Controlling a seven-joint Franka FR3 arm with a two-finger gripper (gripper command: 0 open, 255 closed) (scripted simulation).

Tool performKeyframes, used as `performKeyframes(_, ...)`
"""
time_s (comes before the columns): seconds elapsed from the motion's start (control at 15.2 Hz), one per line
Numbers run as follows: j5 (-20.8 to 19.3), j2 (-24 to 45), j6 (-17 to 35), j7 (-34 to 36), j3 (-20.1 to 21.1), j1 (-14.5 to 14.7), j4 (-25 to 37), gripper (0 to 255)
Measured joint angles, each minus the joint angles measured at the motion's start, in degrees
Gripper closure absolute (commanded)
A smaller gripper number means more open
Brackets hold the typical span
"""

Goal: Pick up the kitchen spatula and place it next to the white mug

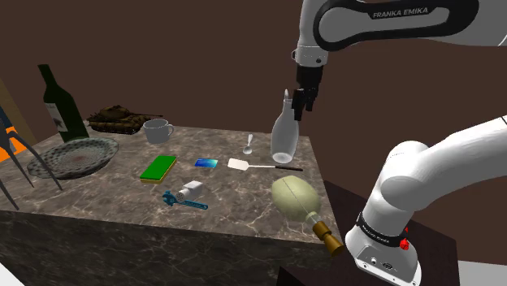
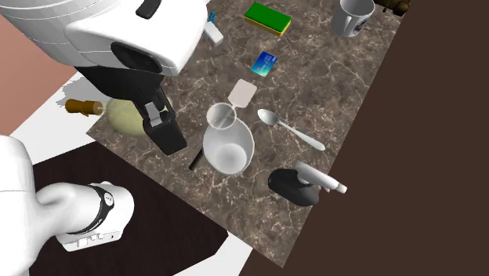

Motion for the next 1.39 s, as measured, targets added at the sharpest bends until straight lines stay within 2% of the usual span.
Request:
performKeyframes(0.2, 0.1, 1.5, 2.0, -1.4, 0.0, 0.8, -0.8, 0)
performKeyframes(0.59, -0.2, 9.4, 12.6, -9.3, -1.1, 4.2, -4.4, 0)
performKeyframes(1.06, 0.3, 22.5, 25.3, -18.6, -1.3, 8.2, -5.1, 0)
performKeyframes(1.39, 0.3, 27.1, 31.1, -21.2, -1.4, 9.0, -6.6, 0)
